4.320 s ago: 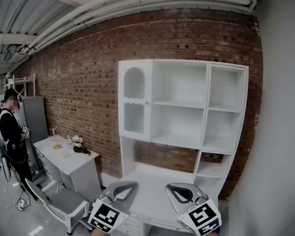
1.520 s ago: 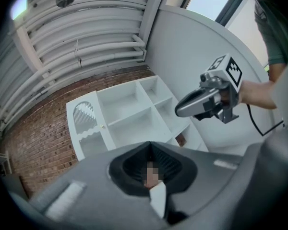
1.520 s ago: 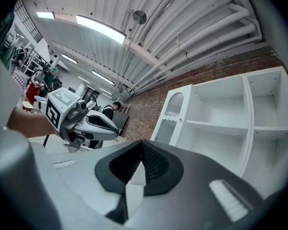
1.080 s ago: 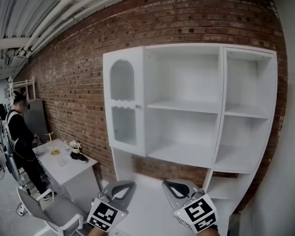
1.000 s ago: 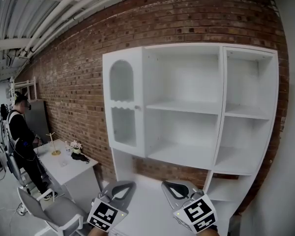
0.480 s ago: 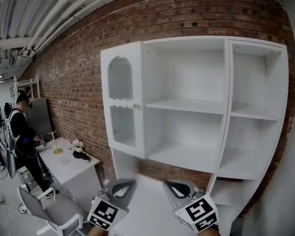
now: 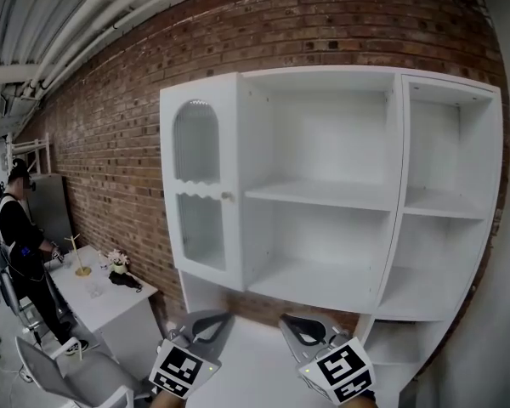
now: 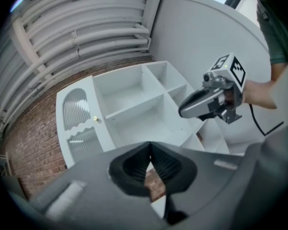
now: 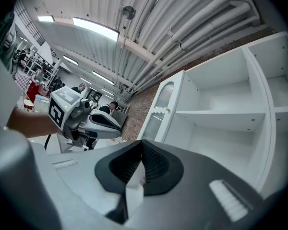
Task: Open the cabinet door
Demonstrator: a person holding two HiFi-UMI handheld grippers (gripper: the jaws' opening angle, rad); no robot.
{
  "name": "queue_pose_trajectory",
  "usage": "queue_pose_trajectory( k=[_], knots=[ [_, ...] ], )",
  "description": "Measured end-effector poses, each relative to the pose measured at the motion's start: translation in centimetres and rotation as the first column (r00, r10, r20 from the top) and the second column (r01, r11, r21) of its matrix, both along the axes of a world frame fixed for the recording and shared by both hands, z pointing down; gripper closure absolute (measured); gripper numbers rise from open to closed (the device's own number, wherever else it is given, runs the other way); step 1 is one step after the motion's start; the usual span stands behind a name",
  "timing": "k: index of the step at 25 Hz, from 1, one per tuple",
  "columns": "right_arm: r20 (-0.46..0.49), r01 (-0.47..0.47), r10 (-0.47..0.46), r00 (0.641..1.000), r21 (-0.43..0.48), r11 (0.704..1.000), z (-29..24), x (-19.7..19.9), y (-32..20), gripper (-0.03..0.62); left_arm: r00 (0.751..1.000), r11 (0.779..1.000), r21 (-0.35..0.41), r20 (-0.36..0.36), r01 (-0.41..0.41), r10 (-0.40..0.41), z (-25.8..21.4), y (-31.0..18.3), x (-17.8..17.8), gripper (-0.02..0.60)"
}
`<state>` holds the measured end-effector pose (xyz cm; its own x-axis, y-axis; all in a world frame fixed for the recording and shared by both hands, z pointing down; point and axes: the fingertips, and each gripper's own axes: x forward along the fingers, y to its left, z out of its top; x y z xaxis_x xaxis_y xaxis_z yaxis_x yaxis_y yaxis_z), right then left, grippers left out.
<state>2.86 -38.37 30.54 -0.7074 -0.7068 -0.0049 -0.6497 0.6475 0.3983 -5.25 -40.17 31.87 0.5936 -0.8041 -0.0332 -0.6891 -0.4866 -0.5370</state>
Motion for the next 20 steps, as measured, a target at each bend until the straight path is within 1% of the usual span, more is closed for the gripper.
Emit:
queue_pose_trajectory(
  k=[11, 16, 20],
  knots=[
    [0.003, -0.069, 0.069, 0.998, -0.006, 0.998, 0.1, -3.0, -5.5, 0.586, 0.998, 0.998, 0.0, 0.004, -0.068, 0.068, -0.4, -6.1, -2.9, 0.581],
    [0.0, -0.079, 0.079, 0.997, -0.016, 0.997, 0.3, -3.9, -7.0, 0.586, 0.997, 0.997, -0.002, 0.004, -0.077, 0.077, -0.6, -7.8, -3.7, 0.581],
    [0.003, -0.074, 0.074, 0.997, -0.015, 0.997, -0.1, -3.8, -8.6, 0.586, 0.998, 0.998, 0.002, 0.002, -0.066, 0.066, -1.0, -9.5, -3.8, 0.581]
  ],
)
